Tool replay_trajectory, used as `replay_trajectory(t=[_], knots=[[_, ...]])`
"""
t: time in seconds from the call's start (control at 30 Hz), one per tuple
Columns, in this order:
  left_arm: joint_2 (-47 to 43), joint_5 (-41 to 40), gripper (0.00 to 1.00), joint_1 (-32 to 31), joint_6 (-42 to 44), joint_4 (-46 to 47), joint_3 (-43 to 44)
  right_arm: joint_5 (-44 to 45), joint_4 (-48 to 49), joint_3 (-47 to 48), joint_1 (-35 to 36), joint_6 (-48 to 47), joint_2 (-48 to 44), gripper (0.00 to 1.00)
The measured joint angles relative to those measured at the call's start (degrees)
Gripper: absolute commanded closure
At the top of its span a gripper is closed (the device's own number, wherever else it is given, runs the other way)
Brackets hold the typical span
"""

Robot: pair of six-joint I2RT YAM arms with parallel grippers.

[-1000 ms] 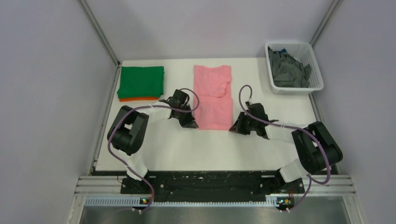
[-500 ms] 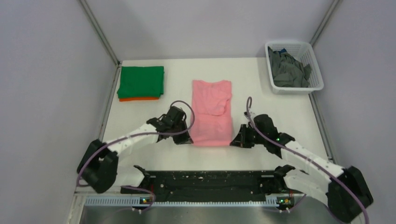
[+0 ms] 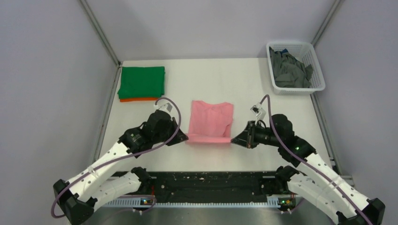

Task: Fold and stack the t-shirts
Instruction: Fold the long partially folded tshirt into a neat square

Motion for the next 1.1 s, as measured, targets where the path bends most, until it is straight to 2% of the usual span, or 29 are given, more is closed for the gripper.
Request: replay_trajectory(t=[0.27, 0.37, 0.6, 1.1], knots=[[10.0, -5.1, 1.00, 3.4, 4.2, -0.5, 8.8, 7.0, -0.5, 6.5, -2.4, -1.3, 9.6, 1.00], [14.5, -3.6, 1.00, 6.7, 6.2, 1.2, 12.0, 7.4, 1.0, 7.6, -6.9, -1.8, 12.3, 1.00], [28.3, 1.3, 1.00, 13.7, 10.0, 3.6, 20.7, 6.7, 5.6, 9.0, -12.3, -3.1, 20.5, 1.00], [54.5, 8.2, 1.00, 19.8, 15.7, 3.1, 39.2, 4.9, 17.3, 15.5, -19.2, -5.2, 42.4, 1.00]])
